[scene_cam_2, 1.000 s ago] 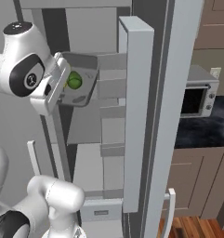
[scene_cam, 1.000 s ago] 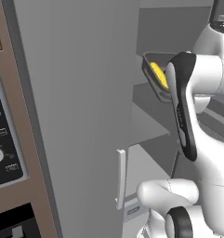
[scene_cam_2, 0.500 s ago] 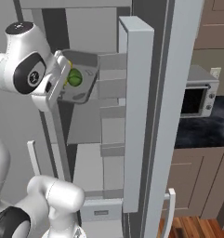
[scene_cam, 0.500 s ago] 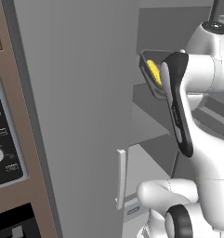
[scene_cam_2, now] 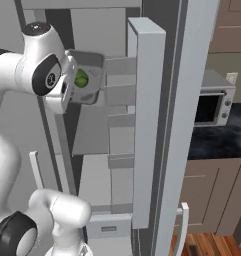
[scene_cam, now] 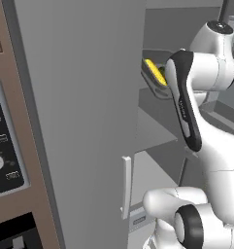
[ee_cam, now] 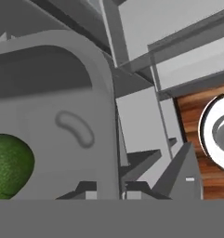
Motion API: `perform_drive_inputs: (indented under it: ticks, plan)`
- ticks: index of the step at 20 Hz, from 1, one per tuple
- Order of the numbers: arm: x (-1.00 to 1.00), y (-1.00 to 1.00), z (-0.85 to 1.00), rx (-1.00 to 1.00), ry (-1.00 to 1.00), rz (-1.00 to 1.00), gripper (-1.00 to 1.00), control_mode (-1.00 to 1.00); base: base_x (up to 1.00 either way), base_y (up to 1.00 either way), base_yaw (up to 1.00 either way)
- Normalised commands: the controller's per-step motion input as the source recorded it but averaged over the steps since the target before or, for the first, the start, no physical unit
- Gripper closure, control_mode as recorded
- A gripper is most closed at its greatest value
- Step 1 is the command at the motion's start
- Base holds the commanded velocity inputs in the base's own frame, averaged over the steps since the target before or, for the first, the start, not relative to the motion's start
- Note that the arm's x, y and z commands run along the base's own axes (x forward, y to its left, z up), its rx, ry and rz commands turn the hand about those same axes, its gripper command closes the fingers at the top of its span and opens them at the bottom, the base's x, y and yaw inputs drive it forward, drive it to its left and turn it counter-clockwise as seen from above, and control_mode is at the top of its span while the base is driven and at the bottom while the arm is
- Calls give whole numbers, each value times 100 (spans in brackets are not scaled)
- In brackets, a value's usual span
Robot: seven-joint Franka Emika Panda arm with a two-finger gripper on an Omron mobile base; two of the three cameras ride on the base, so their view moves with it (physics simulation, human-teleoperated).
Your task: Take the corn and avocado out of the freezer and place them in the tupperware container on the counter. Then put the tupperware containing the vegetables back in the freezer.
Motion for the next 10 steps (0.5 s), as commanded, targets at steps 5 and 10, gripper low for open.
perform_drive_inputs:
  ticks: [5, 10]
  plan:
    - [70, 0, 1, 0, -2, 7, 100, -100, 0, 0, 0]
    - [63, 0, 0, 0, -6, 8, 100, -100, 0, 0, 0]
